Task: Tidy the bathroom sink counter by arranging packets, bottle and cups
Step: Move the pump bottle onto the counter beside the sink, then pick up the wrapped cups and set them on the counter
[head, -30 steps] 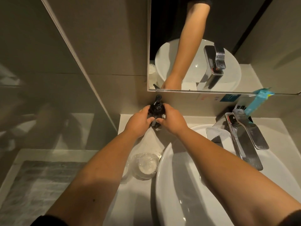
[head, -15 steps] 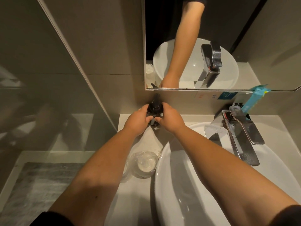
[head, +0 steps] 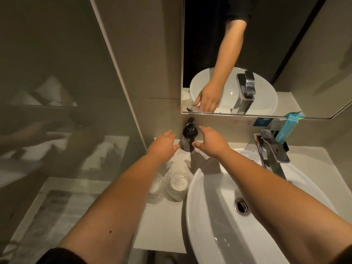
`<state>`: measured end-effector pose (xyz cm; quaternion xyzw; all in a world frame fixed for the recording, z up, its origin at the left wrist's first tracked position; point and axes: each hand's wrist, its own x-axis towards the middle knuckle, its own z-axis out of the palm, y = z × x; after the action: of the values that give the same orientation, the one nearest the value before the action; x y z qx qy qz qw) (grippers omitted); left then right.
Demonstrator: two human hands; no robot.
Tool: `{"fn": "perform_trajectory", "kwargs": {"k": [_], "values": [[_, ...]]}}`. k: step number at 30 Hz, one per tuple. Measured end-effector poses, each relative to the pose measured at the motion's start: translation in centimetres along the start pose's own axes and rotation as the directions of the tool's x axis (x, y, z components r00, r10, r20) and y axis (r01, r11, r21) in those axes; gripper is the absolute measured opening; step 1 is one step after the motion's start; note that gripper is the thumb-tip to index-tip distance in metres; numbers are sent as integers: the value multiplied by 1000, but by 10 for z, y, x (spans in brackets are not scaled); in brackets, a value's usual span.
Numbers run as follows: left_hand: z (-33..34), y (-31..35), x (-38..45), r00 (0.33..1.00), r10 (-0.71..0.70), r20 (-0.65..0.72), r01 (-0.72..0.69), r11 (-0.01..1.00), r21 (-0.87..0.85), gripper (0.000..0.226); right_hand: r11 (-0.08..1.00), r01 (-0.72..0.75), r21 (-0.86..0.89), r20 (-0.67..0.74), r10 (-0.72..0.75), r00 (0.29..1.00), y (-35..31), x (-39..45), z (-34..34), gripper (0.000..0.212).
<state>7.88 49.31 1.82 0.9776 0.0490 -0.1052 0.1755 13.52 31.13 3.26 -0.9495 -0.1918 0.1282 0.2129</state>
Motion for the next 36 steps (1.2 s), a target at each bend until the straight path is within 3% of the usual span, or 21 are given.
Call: {"fn": "perform_trajectory", "kwargs": {"k": [5,10,17,23,30,36], "values": [[-13,6,-46,995,-65,-78,69,996,49,50,984,162,-76,39,-160,986,-14,-27,-13,62],[0,20,-105,965,-224,-137,227,974,5,42,951,302,-66,138,-291,947,-19,-48,-12,48],[58,58,-173,875,-457,-159,439,888,-137,34,865,487,-119,326,-430,842,-10,-80,8,55],[88,70,-182,833,-539,-124,507,834,-218,41,857,509,-83,467,-418,779,-8,-87,30,53],[110,61,-153,801,-582,-140,507,784,-358,46,890,448,-82,426,-375,823,-8,-72,63,58],[127,56,-138,789,-588,-176,473,766,-436,32,902,420,-97,375,-358,855,-4,-64,80,60]]}}
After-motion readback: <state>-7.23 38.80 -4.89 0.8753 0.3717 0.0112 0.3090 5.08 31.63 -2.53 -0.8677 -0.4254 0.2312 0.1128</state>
